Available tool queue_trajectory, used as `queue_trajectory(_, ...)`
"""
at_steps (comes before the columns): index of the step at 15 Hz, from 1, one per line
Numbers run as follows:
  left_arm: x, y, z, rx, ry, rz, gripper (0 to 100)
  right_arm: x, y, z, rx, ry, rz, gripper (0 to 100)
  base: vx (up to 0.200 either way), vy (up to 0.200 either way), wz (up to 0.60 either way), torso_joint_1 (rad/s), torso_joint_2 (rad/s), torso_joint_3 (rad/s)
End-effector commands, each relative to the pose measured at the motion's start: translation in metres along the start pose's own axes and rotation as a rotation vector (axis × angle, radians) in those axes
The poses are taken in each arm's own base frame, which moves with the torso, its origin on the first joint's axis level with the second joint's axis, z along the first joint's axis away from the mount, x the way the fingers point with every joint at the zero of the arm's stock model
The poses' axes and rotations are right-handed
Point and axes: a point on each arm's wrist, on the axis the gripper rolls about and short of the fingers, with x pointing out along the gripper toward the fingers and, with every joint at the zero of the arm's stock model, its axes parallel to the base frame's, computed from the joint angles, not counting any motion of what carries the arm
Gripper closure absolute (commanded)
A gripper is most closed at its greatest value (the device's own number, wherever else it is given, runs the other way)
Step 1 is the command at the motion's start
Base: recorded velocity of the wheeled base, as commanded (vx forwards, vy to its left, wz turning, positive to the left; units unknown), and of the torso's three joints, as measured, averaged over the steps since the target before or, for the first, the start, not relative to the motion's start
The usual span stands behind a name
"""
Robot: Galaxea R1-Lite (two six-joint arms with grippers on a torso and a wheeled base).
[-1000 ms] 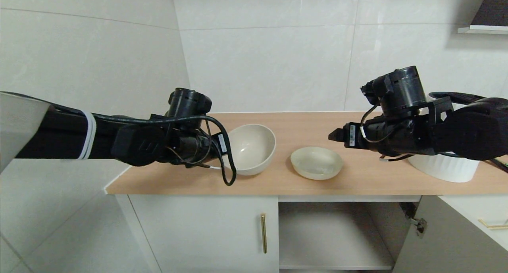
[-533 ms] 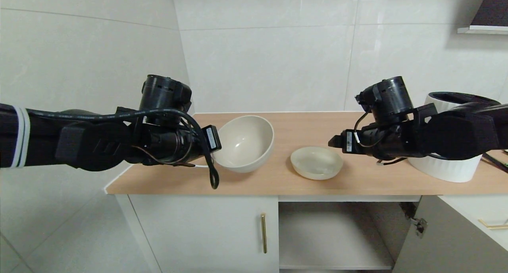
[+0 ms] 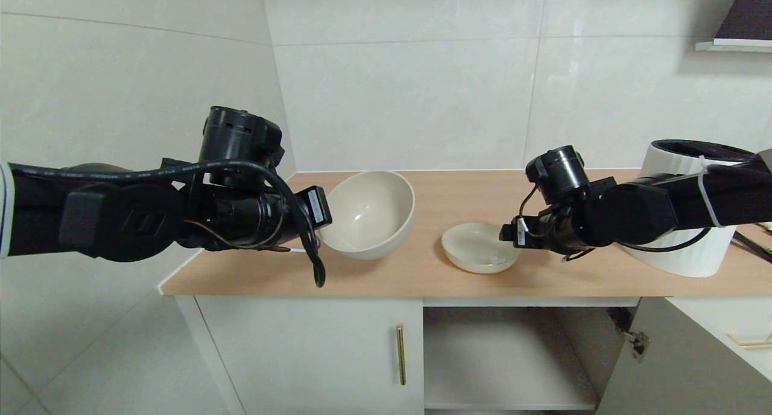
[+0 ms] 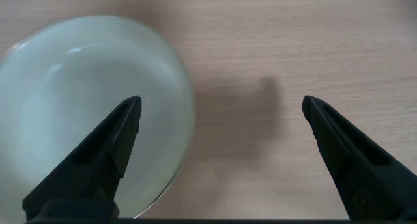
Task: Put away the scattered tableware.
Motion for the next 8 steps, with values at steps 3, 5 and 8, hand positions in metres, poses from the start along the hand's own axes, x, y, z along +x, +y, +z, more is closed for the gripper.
queue_trajectory(3,-0.0008,-0.0006,0.0000,0.000,-0.001,-0.002,100,0.0068,0.0008,-0.0031,-0.002,0.013,-0.006,100,0.000,0.000,0.00,0.000,0.00,0.000)
queue_trajectory(5,-0.0008,-0.0006,0.0000,0.000,-0.001,-0.002,100,0.0068,0.0009,-0.0031,-0.002,0.015,-0.002,100,0.000,0.000,0.00,0.000,0.00,0.000)
queue_trajectory(8,-0.0014,-0.0007,0.0002,0.000,-0.003,-0.003,100,0.0086,0.0024,-0.0049,-0.005,0.022,0.003,100,0.000,0.000,0.00,0.000,0.00,0.000)
